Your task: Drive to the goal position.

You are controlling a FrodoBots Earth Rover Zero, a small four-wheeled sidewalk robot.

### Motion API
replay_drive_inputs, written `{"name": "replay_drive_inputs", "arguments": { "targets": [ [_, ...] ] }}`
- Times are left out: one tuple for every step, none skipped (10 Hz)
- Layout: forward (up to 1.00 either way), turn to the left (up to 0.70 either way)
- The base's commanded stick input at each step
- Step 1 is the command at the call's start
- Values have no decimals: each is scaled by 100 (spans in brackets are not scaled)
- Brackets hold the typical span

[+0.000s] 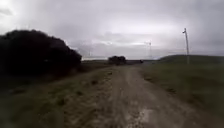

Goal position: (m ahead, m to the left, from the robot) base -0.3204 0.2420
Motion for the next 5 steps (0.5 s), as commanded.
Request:
{"name": "replay_drive_inputs", "arguments": {
  "targets": [
    [50, 0],
    [50, 0],
    [50, 0],
    [50, 0],
    [50, -11]
  ]
}}
